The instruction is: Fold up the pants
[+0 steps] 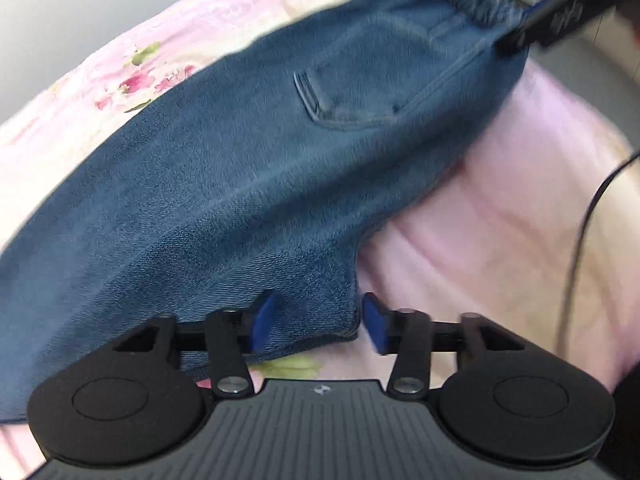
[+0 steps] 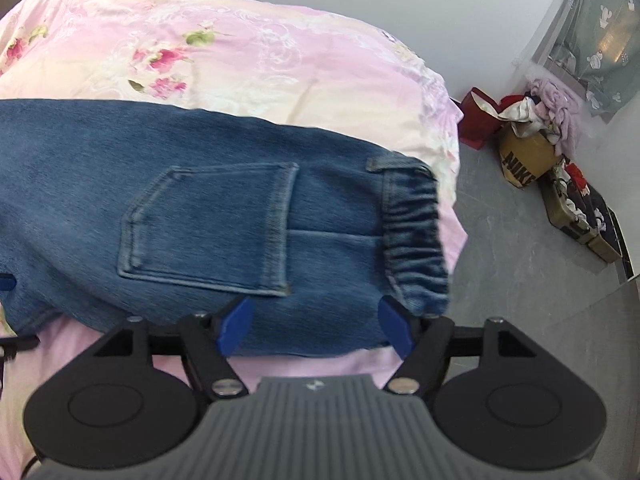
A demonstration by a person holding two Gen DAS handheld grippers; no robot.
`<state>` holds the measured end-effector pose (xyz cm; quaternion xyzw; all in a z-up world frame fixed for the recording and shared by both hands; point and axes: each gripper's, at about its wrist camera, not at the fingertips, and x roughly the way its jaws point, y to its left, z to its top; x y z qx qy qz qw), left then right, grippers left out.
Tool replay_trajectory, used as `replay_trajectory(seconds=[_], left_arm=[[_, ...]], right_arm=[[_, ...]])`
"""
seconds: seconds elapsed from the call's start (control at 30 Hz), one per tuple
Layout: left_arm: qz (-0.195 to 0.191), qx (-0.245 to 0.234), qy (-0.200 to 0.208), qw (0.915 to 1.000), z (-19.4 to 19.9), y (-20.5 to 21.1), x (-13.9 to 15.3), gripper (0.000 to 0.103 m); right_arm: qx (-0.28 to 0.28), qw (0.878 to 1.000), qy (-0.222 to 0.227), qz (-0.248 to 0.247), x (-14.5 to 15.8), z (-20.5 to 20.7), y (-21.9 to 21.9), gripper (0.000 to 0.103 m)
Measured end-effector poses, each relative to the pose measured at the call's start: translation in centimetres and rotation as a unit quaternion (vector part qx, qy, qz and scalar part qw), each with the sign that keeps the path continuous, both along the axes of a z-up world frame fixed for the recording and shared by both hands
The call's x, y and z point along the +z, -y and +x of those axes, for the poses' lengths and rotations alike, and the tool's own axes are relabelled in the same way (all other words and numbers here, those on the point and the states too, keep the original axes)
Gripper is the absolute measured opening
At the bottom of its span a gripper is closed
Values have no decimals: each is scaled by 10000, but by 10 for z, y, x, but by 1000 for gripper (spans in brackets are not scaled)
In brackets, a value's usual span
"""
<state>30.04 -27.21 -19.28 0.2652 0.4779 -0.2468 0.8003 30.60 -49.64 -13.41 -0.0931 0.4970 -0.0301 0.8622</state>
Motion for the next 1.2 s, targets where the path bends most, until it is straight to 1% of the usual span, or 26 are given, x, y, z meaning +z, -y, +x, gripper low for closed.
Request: replay_trajectory(seconds=[0.07, 0.13, 0.23, 0.27, 0.33, 0.37, 0.4, 0.43, 0.47, 0.5, 0.6, 0.67, 0.73, 0.8, 0.83, 0.87, 0.93, 1.0, 1.07, 1.13, 1.17, 1.2], left_arm=[[266, 12, -177, 9995, 1, 7, -3, 35], [643, -223, -242, 9974, -3, 16, -4, 32], [981, -480, -380, 9933, -8, 21, -10, 29], [1055, -511, -460, 9920, -9, 21, -14, 26], [1011, -475, -540, 9923, -10, 17, -20, 26], [974, -394, -613, 9926, -8, 14, -22, 26], [919, -294, -787, 9922, -4, 11, -24, 2], [675, -153, -1371, 9881, 4, 5, -31, 0], [497, 40, -1653, 9850, 10, -2, -37, 0], [476, 67, -1626, 9855, 11, -5, -39, 0], [360, 50, -1671, 9853, 14, -9, -38, 0], [311, -22, -1754, 9840, 20, -13, -40, 0], [272, -35, -1850, 9823, 24, -16, -41, 0], [278, -70, -1916, 9810, 29, -17, -44, 0], [295, -99, -1929, 9807, 29, -18, -45, 0], [307, -127, -1936, 9805, 32, -18, -47, 0], [266, -119, -1964, 9801, 32, -20, -49, 0], [163, -93, -1984, 9799, 32, -24, -48, 0], [13, -96, -1967, 9804, 31, -35, -43, 0], [-215, -87, -1942, 9807, 29, -49, -34, 0], [-328, -108, -1881, 9815, 26, -57, -27, 4], [-444, -104, -1846, 9818, 25, -63, -20, 12]], right_arm=[[-17, 10000, -95, 4, -1, 0, 11, 67], [13, 9999, -145, 50, -1, 0, 18, 67], [252, 9996, -46, 70, 6, 1, 17, 67], [393, 9991, 11, 126, 10, 2, 14, 67], [768, 9962, 113, 406, 15, 7, 7, 67], [953, 9938, 122, 560, 16, 12, 2, 60], [1068, 9924, 103, 604, 15, 19, -1, 46], [1131, 9919, 39, 582, 12, 29, -4, 39], [1152, 9917, 8, 570, 9, 38, -6, 29], [1136, 9917, 2, 596, 6, 50, -5, 28], [1019, 9912, -237, 812, -9, 86, 2, 28], [875, 9922, -315, 834, -22, 110, 5, 28], [766, 9941, -224, 728, -33, 131, 7, 28], [474, 9956, -175, 793, -40, 155, 13, 26], [257, 9975, -47, 652, -41, 166, 15, 18], [108, 9991, -39, 412, -45, 177, 16, 0], [-49, 9984, -253, 499, -56, 196, 21, 0], [-58, 9985, -319, 452, -66, 205, 18, 0], [-73, 9986, -348, 387, -68, 210, 16, 0], [-139, 9986, -365, 361, -66, 210, 15, 0], [-78, 9990, -339, 276, -63, 208, 12, 0], [-33, 9993, -287, 227, -59, 205, 11, 0]])
